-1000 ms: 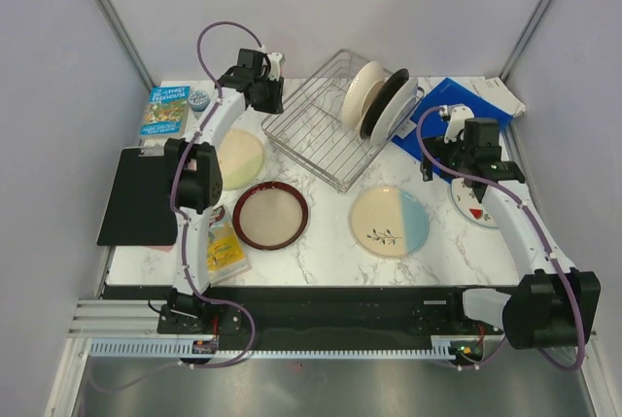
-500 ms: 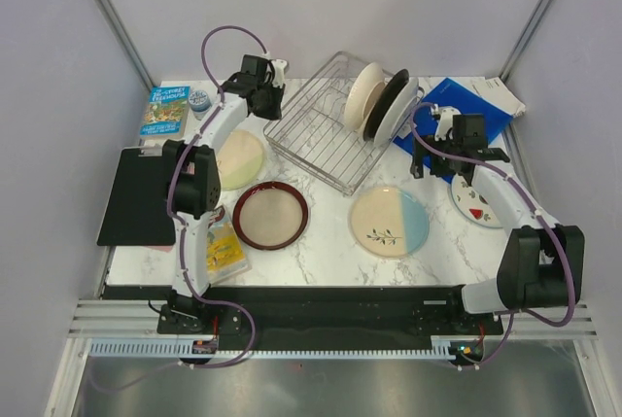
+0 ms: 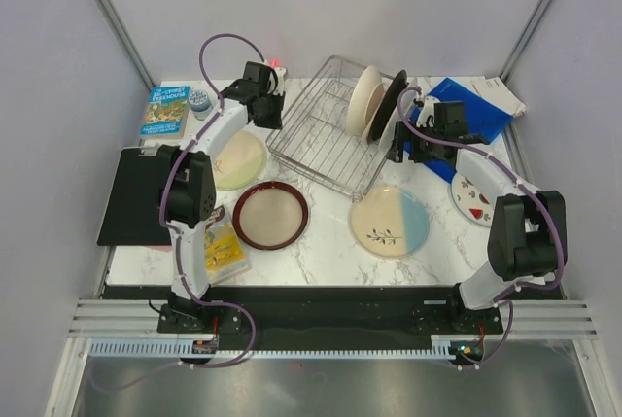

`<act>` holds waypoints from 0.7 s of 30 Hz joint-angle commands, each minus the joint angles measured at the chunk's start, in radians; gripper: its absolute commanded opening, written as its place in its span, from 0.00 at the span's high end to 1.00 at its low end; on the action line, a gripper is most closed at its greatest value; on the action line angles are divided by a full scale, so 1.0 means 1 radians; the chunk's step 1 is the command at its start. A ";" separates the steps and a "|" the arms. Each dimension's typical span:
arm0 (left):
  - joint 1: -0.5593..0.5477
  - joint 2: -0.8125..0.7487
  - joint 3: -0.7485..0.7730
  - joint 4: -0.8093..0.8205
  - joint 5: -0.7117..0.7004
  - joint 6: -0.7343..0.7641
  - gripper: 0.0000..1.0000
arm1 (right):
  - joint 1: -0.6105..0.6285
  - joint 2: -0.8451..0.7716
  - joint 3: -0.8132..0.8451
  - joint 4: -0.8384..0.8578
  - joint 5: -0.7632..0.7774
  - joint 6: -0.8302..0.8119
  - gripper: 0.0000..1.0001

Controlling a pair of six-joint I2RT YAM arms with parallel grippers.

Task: Load the plates into the dish rack

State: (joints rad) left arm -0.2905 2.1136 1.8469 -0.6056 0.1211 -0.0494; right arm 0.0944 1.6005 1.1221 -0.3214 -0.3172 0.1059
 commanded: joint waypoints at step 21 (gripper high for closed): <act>0.014 -0.138 -0.057 -0.016 -0.078 -0.153 0.98 | 0.130 -0.079 0.010 0.123 -0.006 0.235 0.26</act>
State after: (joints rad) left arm -0.2771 2.0663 1.7924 -0.6334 0.0662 -0.0898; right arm 0.2218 1.5768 1.1267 -0.2440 -0.2638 0.3019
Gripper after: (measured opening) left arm 0.050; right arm 0.740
